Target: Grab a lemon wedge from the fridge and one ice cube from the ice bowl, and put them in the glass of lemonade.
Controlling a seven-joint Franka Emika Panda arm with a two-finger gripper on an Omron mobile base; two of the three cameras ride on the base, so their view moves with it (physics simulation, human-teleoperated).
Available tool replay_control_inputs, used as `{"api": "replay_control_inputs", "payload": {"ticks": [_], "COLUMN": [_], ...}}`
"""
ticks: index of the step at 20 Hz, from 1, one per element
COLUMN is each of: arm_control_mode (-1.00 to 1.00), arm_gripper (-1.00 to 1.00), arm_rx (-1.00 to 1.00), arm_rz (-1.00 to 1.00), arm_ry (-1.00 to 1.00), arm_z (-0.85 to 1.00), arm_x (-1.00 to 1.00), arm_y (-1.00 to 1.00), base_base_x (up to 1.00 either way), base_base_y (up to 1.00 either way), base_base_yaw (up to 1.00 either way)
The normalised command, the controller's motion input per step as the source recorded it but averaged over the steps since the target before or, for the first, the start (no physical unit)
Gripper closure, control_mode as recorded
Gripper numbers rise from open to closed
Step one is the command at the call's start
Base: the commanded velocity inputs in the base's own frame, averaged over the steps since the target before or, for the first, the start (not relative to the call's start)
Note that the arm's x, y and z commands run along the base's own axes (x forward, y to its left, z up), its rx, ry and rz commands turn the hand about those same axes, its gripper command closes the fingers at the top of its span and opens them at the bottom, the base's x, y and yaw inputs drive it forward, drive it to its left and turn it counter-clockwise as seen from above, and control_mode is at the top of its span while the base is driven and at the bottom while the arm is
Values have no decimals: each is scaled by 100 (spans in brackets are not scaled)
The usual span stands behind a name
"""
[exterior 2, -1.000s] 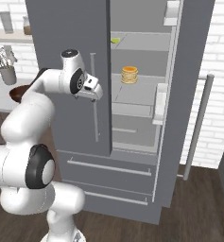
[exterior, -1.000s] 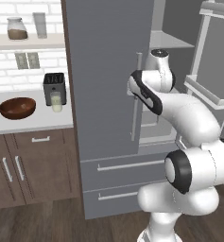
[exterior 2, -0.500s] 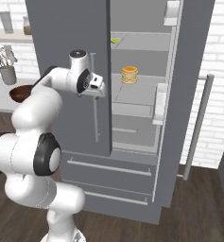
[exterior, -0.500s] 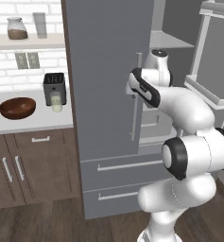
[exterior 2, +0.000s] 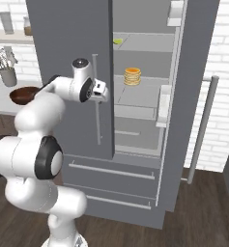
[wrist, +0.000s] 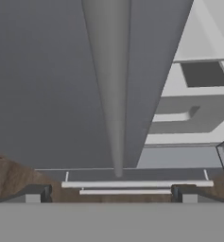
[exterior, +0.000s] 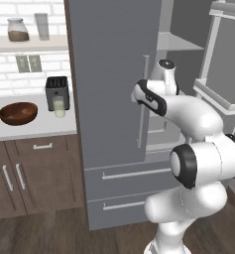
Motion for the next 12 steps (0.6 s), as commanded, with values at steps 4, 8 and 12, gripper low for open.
{"api": "replay_control_inputs", "payload": {"ticks": [4, 8, 12], "arm_control_mode": [-100, -100, -100], "arm_gripper": [-100, -100, -100], "arm_rx": [0, 0, 0], "arm_rz": [0, 0, 0], "arm_ry": [0, 0, -2], "arm_z": [-1, -3, -11], "arm_x": [43, 27, 25], "arm_y": [0, 0, 0], "base_base_x": [0, 0, 0], "base_base_y": [0, 0, 0], "base_base_yaw": [0, 0, 0]}}
